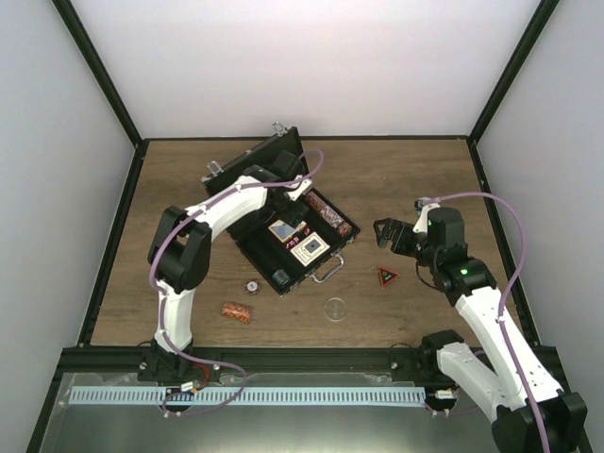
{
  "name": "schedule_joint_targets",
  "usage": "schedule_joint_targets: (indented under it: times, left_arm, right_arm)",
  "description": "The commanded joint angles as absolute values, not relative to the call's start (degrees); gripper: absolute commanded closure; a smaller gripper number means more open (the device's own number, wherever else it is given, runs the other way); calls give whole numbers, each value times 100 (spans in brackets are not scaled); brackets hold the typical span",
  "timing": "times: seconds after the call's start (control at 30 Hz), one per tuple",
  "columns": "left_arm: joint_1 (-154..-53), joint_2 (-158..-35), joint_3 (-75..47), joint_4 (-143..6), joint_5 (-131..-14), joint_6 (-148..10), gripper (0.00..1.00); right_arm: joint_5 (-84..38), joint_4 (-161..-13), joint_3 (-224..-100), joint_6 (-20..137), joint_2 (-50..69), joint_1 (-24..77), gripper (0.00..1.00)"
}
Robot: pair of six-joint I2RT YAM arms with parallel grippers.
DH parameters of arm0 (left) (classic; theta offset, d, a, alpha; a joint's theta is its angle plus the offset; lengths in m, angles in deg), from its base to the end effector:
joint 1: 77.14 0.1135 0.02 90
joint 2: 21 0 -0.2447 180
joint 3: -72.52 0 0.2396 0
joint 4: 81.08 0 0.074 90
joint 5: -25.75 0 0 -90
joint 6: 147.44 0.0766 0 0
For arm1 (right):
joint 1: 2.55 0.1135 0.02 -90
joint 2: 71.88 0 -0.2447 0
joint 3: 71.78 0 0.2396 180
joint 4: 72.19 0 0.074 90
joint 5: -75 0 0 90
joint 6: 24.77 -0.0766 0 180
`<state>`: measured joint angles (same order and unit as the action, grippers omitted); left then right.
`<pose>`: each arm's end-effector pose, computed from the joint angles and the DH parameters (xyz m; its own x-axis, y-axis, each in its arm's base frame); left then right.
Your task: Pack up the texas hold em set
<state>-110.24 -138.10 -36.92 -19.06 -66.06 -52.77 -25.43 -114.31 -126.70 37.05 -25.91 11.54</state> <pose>0.3515 -0.2321 0.1582 -0.7378 0.5781 -0.3485 0.6171 0.7869 -0.0012 0.2019 0.0650 0.2450 -0.6502 0.3156 -0.6911 -0.0900 0.8712 0.4826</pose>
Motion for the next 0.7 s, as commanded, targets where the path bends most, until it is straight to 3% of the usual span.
schedule_joint_targets:
  times: [0.0, 0.33, 0.67]
  left_arm:
    - [-11062, -13659, -3558, -2351, -6772, -5689, 30]
    - [-11098, -12996, -2416, -3339, -6841, -6360, 36]
    - [-10882, -10589, -1109, -3717, -6412, -6510, 14]
  right_arm:
    - [-2612, -11334, -12699, 3611, -2671, 1203, 0]
    - [-2694, -11754, -12848, 3626, -2424, 1199, 0]
    - [-3142, -12405, -12677, 3288, -2468, 1035, 0]
